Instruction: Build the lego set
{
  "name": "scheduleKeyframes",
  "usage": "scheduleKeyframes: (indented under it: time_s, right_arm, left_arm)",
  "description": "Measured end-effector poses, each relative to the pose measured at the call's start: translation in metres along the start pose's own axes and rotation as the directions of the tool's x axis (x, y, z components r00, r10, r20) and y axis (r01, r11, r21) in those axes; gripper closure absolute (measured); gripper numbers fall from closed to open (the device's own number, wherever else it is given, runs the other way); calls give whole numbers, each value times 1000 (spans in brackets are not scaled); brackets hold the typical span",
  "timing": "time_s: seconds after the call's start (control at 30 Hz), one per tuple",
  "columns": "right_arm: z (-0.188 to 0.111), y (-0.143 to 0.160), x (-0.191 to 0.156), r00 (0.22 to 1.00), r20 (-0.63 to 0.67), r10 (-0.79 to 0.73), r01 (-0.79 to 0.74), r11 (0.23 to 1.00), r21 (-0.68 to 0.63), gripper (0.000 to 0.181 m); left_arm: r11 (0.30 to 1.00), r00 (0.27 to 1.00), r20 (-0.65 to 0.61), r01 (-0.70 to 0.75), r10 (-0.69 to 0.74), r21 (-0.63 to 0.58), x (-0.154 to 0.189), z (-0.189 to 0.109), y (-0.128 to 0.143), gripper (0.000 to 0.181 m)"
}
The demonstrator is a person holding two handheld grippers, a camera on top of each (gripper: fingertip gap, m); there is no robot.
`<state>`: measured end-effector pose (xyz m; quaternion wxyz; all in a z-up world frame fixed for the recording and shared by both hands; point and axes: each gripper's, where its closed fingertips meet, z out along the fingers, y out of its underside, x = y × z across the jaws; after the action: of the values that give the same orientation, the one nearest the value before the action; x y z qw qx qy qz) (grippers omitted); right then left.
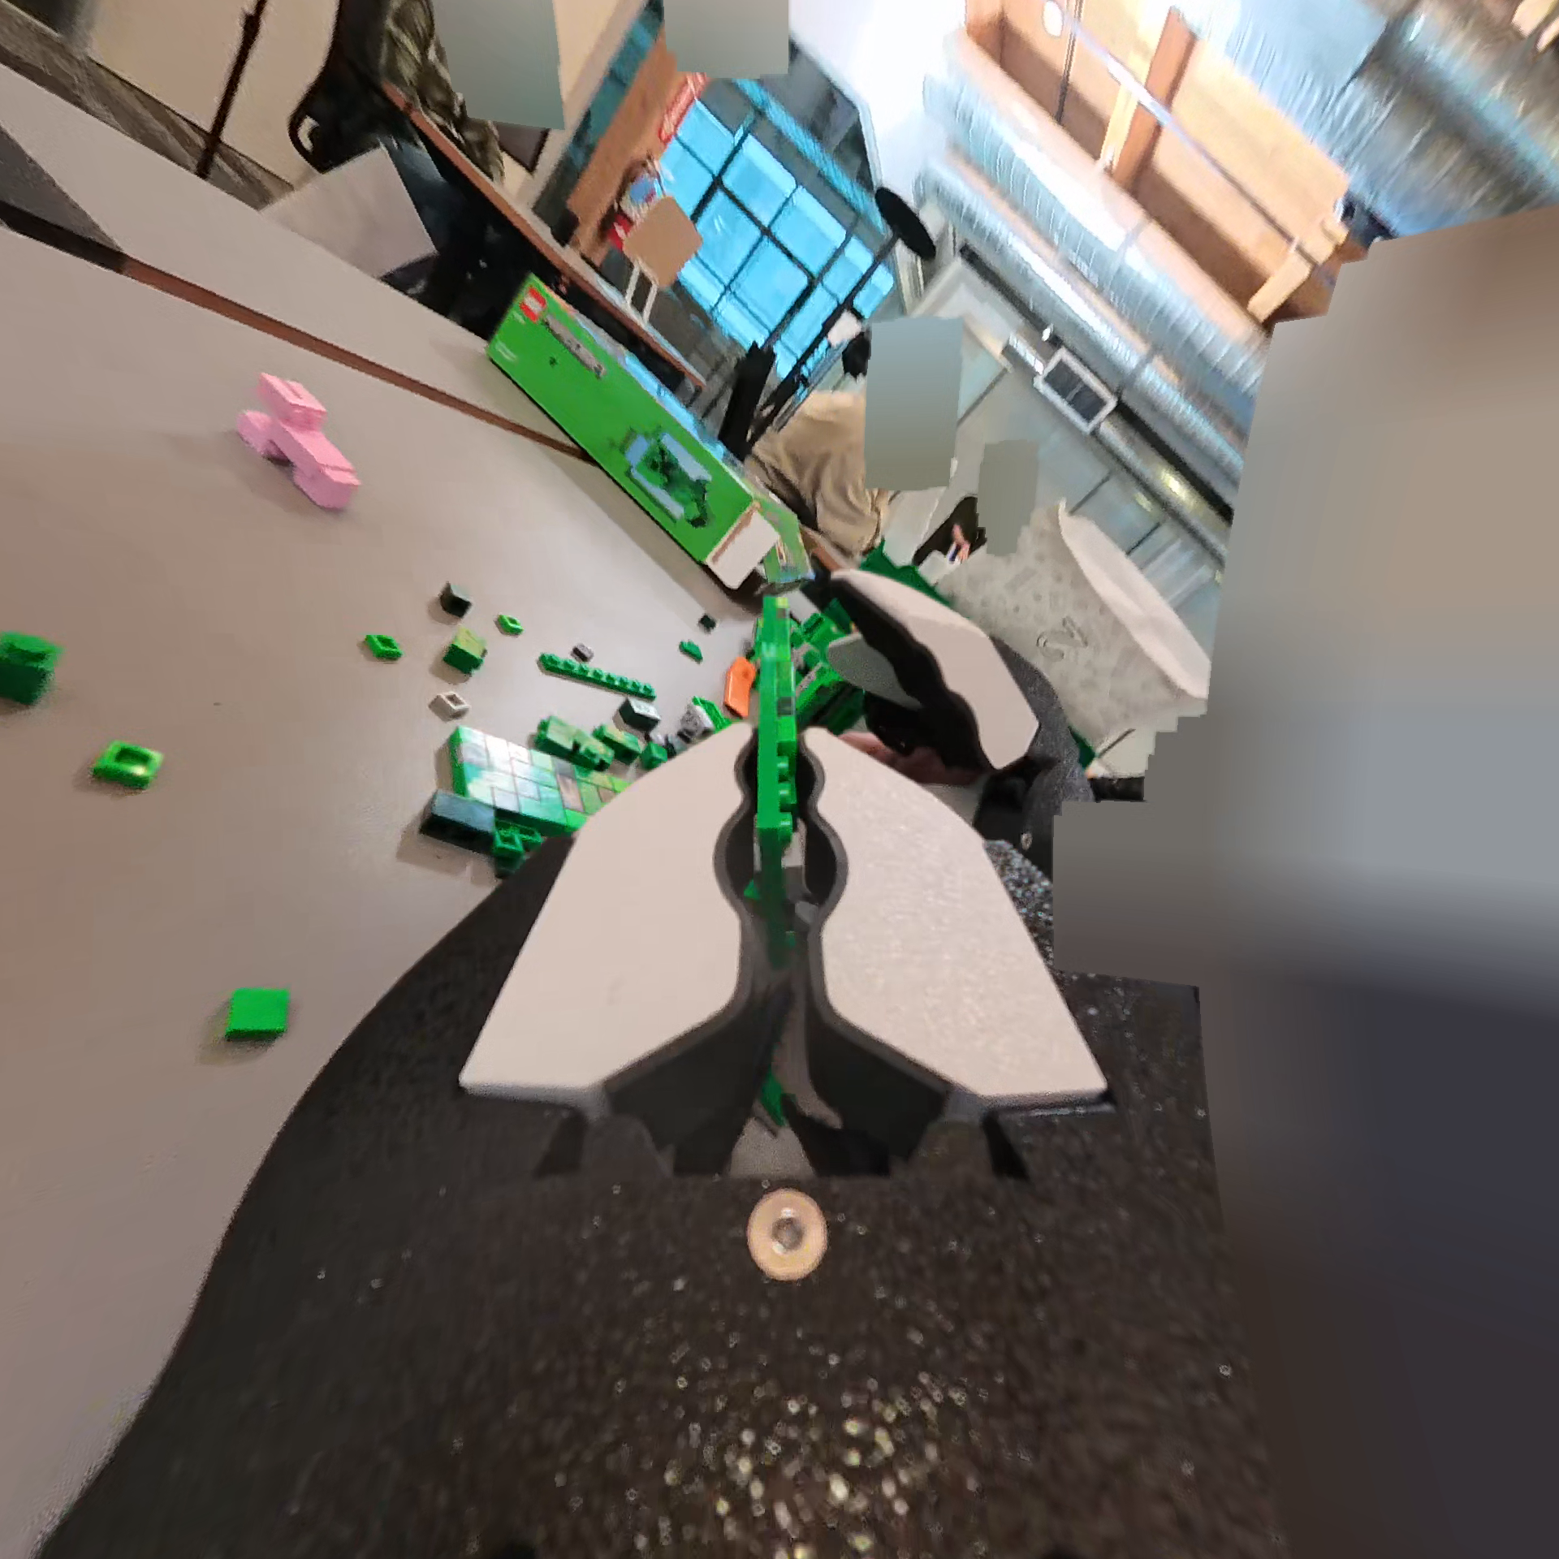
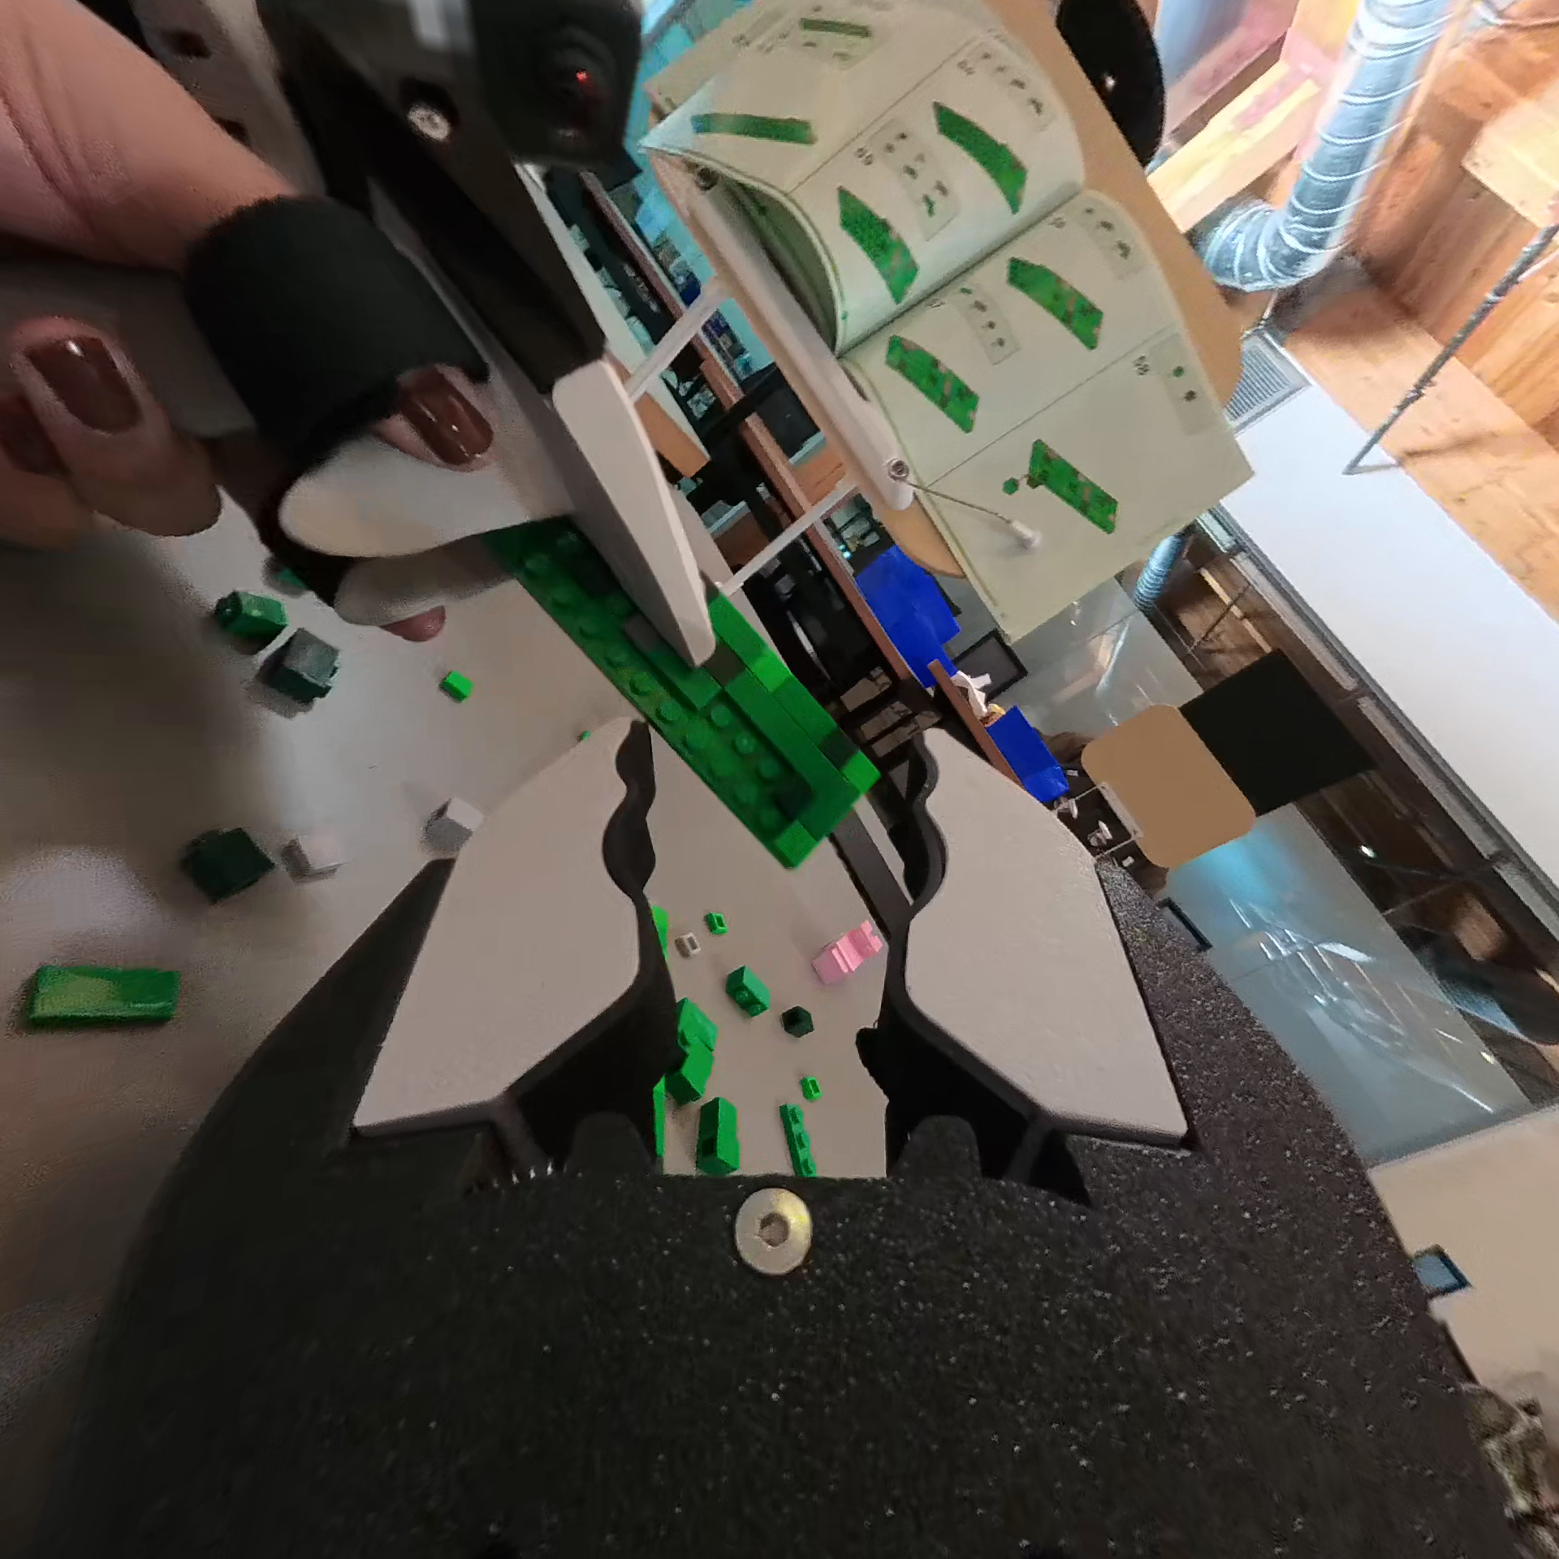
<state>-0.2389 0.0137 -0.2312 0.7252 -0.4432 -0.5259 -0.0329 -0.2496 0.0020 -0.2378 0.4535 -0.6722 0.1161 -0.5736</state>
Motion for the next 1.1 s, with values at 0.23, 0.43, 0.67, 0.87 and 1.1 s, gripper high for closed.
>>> scheduleKeyframes:
  time_s: [0.23, 0.43, 0.67, 0.87, 1.1]
  right_arm:
    - [-1, 6, 9, 997, -28, 68, -69, 998, -15, 140]
    - [1, 9, 4, 995, 14, 104, -103, 994, -21, 152]
    - [0, 6, 0, 996, 28, 86, -86, 996, -2, 164]
    - [-1, 13, 13, 983, -10, 181, -181, 983, -7, 170]
    - [-3, 12, 20, 982, -46, 185, -185, 983, 12, 170]
  left_arm:
    - [997, 998, 3, 57, -58, 57, -6, -7, -9, 175]
    - [998, 998, 18, 60, -61, 34, -8, -5, -5, 175]
    - [996, 996, 0, 87, -87, 20, -7, -6, -4, 175]
    - [995, 995, -12, 95, -95, -18, -5, -4, 1, 175]
    - [993, 993, -22, 112, -113, -29, -4, -4, 2, 175]
